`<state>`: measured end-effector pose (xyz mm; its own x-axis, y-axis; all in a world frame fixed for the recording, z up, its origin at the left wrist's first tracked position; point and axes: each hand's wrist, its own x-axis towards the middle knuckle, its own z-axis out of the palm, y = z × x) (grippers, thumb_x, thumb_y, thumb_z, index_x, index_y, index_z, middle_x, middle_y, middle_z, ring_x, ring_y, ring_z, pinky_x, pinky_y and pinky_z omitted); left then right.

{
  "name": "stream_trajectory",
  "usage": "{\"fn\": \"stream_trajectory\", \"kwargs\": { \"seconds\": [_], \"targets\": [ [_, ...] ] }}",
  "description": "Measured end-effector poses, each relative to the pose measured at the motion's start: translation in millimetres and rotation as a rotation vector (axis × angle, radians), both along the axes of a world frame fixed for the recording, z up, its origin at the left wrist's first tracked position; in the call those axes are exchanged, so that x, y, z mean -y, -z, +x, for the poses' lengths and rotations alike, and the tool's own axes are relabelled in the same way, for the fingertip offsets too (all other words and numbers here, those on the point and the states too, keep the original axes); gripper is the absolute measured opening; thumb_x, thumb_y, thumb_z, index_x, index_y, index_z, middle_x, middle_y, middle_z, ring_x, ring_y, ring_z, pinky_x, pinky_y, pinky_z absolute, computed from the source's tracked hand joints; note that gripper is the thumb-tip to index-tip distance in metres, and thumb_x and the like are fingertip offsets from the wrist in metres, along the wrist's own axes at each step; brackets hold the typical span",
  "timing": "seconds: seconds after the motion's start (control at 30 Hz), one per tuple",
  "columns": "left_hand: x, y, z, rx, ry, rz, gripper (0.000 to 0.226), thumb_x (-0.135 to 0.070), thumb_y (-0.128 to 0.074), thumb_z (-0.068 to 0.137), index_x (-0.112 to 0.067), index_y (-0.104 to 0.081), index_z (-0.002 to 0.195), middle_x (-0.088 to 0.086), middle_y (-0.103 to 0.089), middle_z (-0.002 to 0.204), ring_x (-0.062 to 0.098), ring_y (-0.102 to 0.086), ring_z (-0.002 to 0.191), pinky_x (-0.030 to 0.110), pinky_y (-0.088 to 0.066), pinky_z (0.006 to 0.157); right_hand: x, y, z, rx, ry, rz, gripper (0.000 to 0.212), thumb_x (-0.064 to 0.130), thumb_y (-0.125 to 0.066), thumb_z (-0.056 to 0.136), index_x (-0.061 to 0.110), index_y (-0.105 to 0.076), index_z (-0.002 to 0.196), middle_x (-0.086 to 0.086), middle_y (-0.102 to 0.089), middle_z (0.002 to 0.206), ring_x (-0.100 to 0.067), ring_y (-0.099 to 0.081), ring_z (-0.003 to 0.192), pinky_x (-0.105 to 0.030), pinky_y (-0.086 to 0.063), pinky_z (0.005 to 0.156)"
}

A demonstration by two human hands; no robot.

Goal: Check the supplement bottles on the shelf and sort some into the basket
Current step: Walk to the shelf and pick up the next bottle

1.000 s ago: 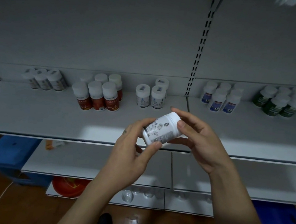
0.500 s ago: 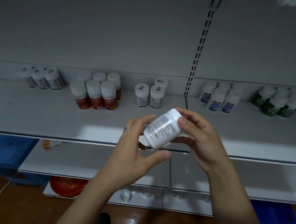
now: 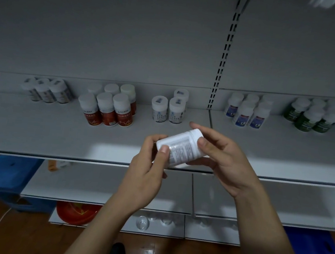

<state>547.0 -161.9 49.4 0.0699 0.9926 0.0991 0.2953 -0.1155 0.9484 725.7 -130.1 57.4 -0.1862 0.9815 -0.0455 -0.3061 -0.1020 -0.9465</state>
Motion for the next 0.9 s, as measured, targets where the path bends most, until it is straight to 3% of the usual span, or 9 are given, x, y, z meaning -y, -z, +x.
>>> {"fn": "stream_trajectory", "kwargs": {
  "seconds": [0.17,0.33,0.43,0.5,0.57,0.7,0.8,0.9],
  "targets": [
    [-0.6,1.7,2.0,0.011,-0.016,-0.027,0.049,-0.059,-0.025,0.095,-0.021,-0.055,0.105,0.005,-0.069,0.078,0.021,-0.067,0.069,0.044,-0.055,0.069,1.4,1.6,2.7,-0.030,-0.053,0.064,0.043,0.010,-0.064,0.077,0.019,-0.064,0.119,-0.008,-0.068,0.110,-0.017,-0.068,0.091,-0.029,-0.057,0.067],
    [-2.6,1.4,2.6,0.012,-0.030,-0.079,0.054,-0.061,-0.027,0.093,-0.019,-0.058,0.106,0.007,-0.069,0.079,0.019,-0.068,0.067,0.044,-0.056,0.070,2.7,0.6,0.5,0.004,0.000,0.075,0.038,0.010,-0.073,0.076,0.016,-0.066,0.114,0.005,-0.071,0.093,-0.013,-0.068,0.082,-0.030,-0.057,0.063],
    [-4.5,6.5,0.3,-0.066,0.024,-0.071,0.051,-0.067,-0.052,0.081,-0.032,-0.053,0.118,-0.011,-0.066,0.102,0.005,-0.065,0.087,0.033,-0.057,0.072,0.7,0.0,-3.2,0.063,0.104,0.021,0.038,0.026,-0.069,0.071,0.015,-0.068,0.107,0.008,-0.073,0.085,-0.009,-0.069,0.077,-0.028,-0.057,0.061],
    [-4.3,8.7,-0.2,-0.152,0.086,-0.040,0.063,-0.054,-0.073,0.073,-0.036,-0.046,0.128,-0.016,-0.056,0.117,-0.001,-0.059,0.098,0.022,-0.054,0.070,-0.1,0.7,-3.9,0.094,0.151,-0.022,0.040,0.032,-0.070,0.071,0.012,-0.069,0.106,0.006,-0.074,0.083,-0.011,-0.071,0.076,-0.028,-0.056,0.058],
    [-4.6,9.0,-0.1,-0.228,0.084,0.015,0.068,-0.035,-0.082,0.072,-0.041,-0.043,0.127,-0.018,-0.048,0.119,-0.006,-0.053,0.100,0.016,-0.050,0.068,-0.2,1.9,-4.1,0.106,0.179,-0.049,0.039,0.035,-0.069,0.071,0.011,-0.069,0.103,0.002,-0.073,0.082,-0.014,-0.071,0.074,-0.027,-0.056,0.054],
    [-6.8,5.6,1.9,-0.252,0.043,0.102,0.058,-0.027,-0.076,0.080,-0.037,-0.046,0.128,-0.017,-0.049,0.115,-0.007,-0.052,0.098,0.010,-0.046,0.066,-0.6,5.2,-1.4,0.138,0.206,-0.074,0.040,0.042,-0.068,0.071,0.013,-0.070,0.099,-0.005,-0.073,0.085,-0.018,-0.072,0.076,-0.028,-0.057,0.055],
    [-7.1,2.0,4.1,-0.197,0.063,0.089,0.038,-0.041,-0.057,0.090,-0.031,-0.049,0.126,-0.018,-0.063,0.103,-0.002,-0.060,0.091,0.011,-0.046,0.064,-1.1,3.4,3.4,0.102,0.163,-0.054,0.040,0.039,-0.066,0.073,0.012,-0.070,0.102,-0.005,-0.075,0.087,-0.018,-0.072,0.083,-0.027,-0.057,0.063],
    [-7.0,3.5,5.9,-0.153,0.071,0.033,0.042,-0.054,-0.038,0.087,-0.031,-0.050,0.120,-0.016,-0.067,0.090,-0.002,-0.063,0.084,0.015,-0.050,0.068,-2.2,2.7,6.1,0.080,0.127,-0.018,0.042,0.032,-0.068,0.074,0.010,-0.069,0.110,-0.003,-0.074,0.093,-0.015,-0.070,0.090,-0.029,-0.057,0.068]
  ]
}}
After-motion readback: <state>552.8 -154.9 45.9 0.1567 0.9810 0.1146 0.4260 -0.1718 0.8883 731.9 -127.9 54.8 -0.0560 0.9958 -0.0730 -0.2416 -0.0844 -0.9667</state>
